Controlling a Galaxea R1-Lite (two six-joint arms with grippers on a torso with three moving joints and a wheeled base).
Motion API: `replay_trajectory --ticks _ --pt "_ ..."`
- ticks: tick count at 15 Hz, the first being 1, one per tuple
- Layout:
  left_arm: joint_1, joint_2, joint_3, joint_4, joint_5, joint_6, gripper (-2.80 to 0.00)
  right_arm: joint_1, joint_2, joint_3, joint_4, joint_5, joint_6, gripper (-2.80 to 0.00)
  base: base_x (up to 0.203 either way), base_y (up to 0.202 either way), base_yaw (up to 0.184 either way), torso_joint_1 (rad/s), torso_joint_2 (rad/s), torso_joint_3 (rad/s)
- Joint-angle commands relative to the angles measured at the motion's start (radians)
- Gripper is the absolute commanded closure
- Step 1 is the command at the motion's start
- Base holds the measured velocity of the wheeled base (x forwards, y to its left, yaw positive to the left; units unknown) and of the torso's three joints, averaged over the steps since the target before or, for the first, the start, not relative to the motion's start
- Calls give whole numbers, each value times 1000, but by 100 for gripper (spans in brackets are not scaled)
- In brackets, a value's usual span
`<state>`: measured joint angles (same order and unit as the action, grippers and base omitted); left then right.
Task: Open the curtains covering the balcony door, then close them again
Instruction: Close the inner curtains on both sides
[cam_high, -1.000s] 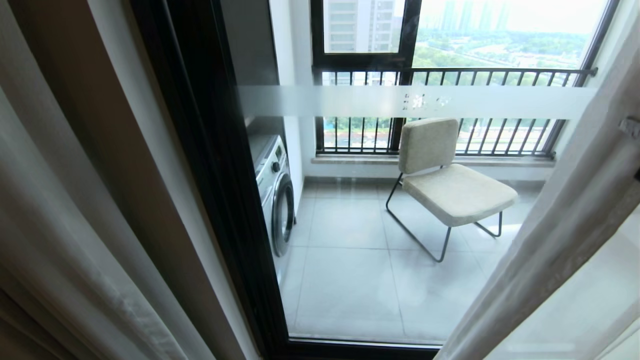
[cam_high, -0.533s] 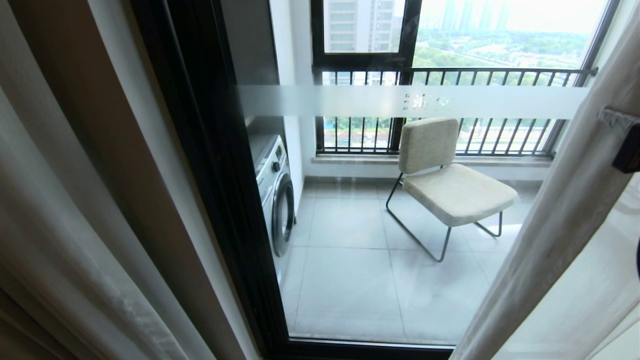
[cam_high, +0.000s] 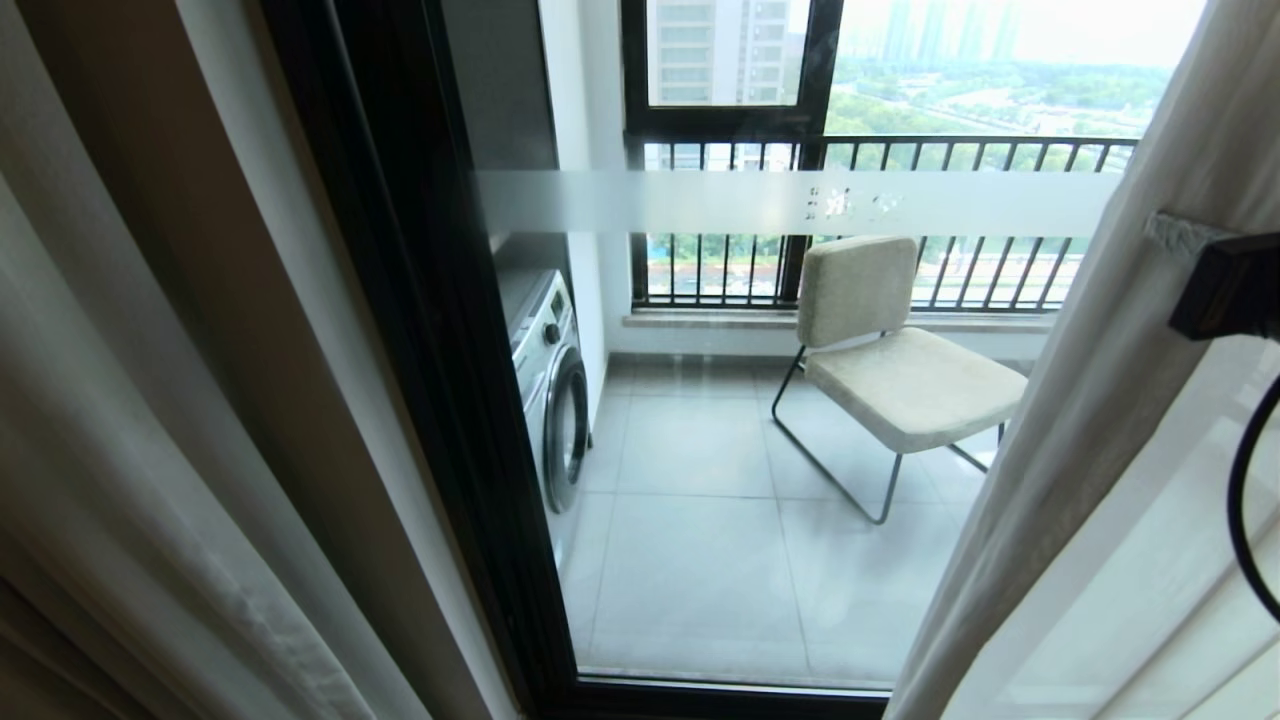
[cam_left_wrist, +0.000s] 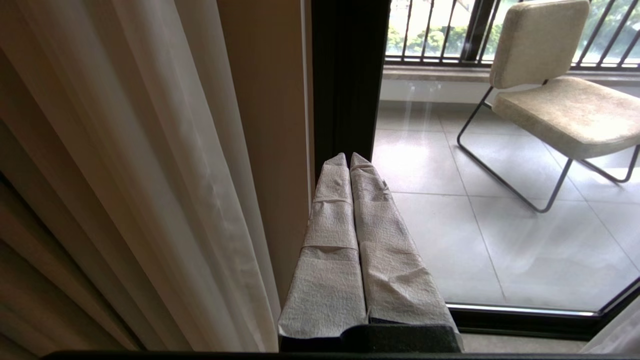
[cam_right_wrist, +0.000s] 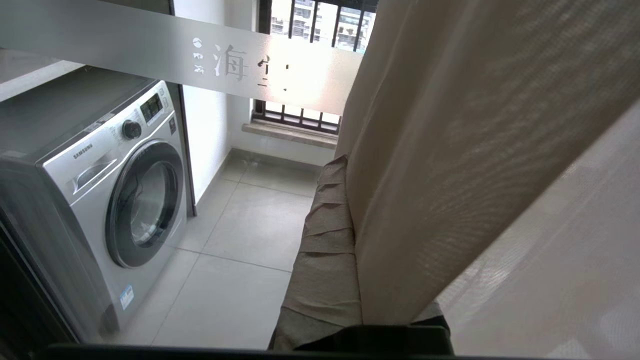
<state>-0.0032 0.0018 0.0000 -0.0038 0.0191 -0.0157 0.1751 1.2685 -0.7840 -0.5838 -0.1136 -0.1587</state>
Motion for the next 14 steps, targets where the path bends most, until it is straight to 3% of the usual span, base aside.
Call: replay_trajectory --ticks 1,9,14 --pt "0 0 0 -1 1 -1 0 -9 5 -3 -4 -51 3 0 0 0 0 0 0 0" --pt "0 0 0 -1 1 -1 0 -174 81 -73 -24 -90 1 0 0 0 0 0 0 0" --pt "0 0 0 -1 1 0 0 -190 100 -81 -27 -90 1 0 0 0 0 0 0 0"
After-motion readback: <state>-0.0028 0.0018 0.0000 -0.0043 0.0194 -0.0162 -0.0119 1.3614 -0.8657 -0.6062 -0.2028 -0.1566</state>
